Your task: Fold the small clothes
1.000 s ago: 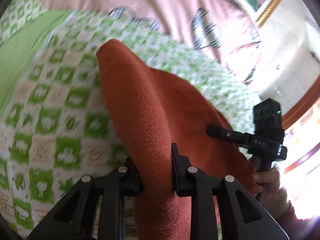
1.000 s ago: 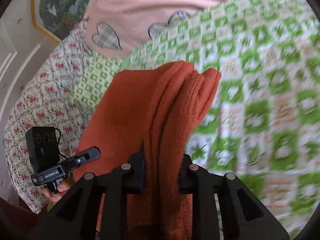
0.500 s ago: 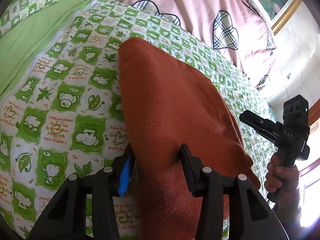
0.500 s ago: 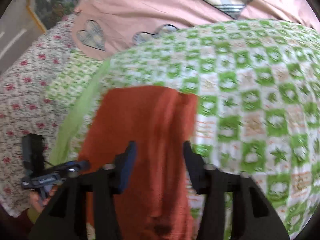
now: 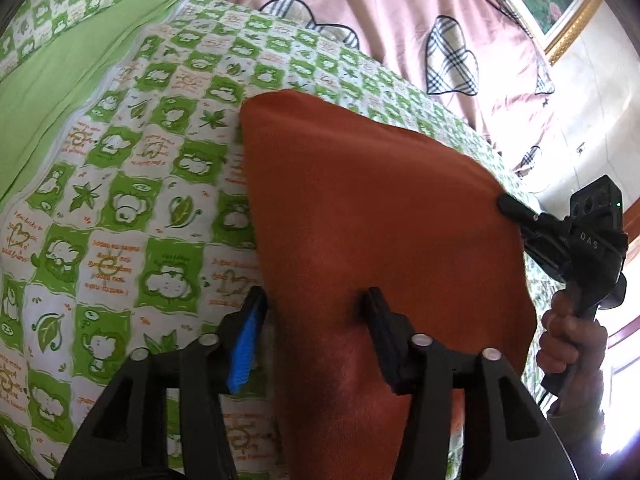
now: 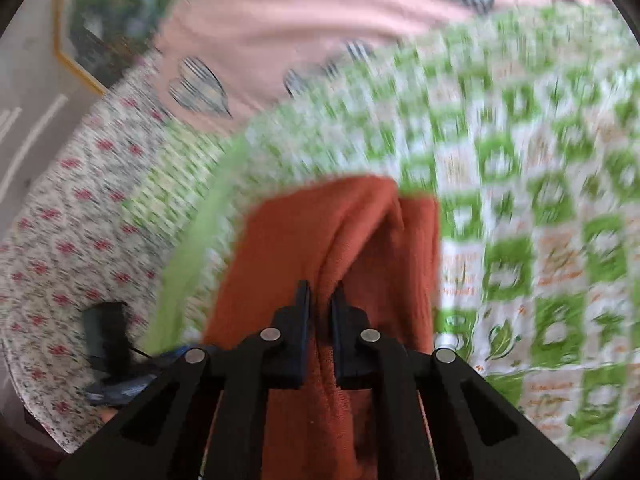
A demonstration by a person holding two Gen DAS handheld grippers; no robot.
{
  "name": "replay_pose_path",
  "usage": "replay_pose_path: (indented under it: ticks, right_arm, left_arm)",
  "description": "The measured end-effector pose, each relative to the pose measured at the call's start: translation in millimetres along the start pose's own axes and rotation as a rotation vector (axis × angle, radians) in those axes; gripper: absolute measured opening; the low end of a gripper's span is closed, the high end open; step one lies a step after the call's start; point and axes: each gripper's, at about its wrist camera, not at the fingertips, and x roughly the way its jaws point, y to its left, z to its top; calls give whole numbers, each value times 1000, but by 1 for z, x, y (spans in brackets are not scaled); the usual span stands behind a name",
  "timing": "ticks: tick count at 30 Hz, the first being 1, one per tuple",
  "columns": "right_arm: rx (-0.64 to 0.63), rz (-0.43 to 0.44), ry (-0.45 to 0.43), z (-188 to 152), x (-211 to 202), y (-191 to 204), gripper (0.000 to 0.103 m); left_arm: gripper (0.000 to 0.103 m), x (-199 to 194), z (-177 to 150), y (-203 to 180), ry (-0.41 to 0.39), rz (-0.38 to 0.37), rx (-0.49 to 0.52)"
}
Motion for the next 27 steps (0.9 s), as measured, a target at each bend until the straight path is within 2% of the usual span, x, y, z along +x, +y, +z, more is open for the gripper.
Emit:
replay_pose_path:
  ticks: [3, 6, 8, 13, 15, 16, 17, 19, 20, 25, 27]
  right_arm:
    - [-19, -94, 47, -1, 15, -12, 10]
    - [1, -135, 120, -13, 41, -33, 10]
    - [3, -138, 127, -17, 46, -38, 10]
    - [-24, -150, 126, -16, 49, -36, 10]
    - [-28, -149, 126, -16, 49, -35, 10]
    - [-27, -147, 124, -15, 48, -36, 10]
    - [-27, -144, 121, -15, 49, -36, 10]
    - [-30, -143, 116, -16, 47, -39, 10]
    - [-38, -147, 114, -16, 47, -39, 10]
    - [-122, -184, 56, -10, 33, -21, 10]
    - [-119, -208, 100, -10, 45, -27, 10]
  left_arm:
    - [57, 10, 0, -4, 26, 15, 14]
    - [59, 20, 6, 2, 42, 21, -5]
    - [59, 26, 16, 8, 41, 9, -28]
    - [58, 51, 67, 24, 13, 4, -66]
    - [52, 62, 86, 31, 6, -11, -91]
    - [44, 70, 99, 36, 3, -20, -108]
    - [30, 76, 107, 40, 3, -21, -120]
    - [9, 87, 122, 47, 0, -16, -142]
    - [5, 90, 127, 49, -5, -15, -149]
    - [1, 76, 152, 35, -129, 30, -58]
    - [1, 77, 160, 35, -140, 63, -43]
